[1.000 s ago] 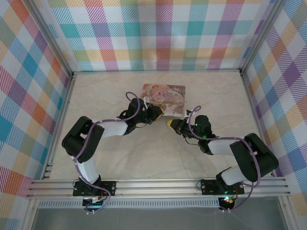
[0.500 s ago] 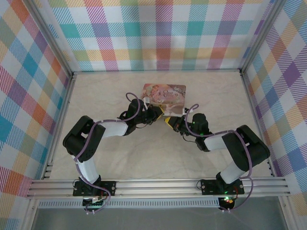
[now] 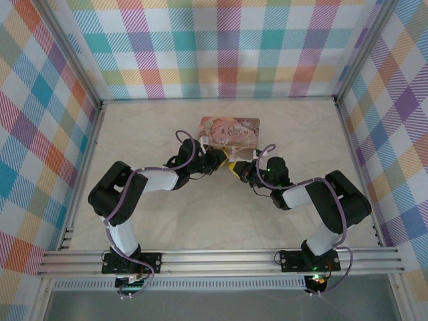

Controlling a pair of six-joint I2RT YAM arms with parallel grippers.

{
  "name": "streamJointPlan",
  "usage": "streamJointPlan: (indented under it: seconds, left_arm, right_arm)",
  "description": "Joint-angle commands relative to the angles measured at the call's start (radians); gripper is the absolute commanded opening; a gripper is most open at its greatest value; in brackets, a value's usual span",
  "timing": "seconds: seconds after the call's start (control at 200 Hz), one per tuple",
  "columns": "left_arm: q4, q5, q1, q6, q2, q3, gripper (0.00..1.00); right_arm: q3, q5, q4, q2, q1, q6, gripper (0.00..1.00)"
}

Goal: Unlock the padlock with the key

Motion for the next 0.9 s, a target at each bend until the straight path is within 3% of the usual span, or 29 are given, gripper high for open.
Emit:
streamJointPlan:
  seconds: [0.0,0.5,0.895]
  left_arm:
    - [0.097,0.043,-0.014,-0.034,-0.001,-0.005,0.07]
    - [0.116,0.052,-0.014,-0.043,-0.004,-0.010,0.07]
    - [0.149,0.062,-0.014,-0.055,-0.005,-0.024,0.07]
  right_arm:
    - [0.027,-0.001,0.051,0.017,0.007,0.006,0.00]
    - [0.039,0.028,0.058,0.036,0.006,0.016,0.00]
    - [0.024,0.069,0.278,0.138,-0.003,0.124,0.00]
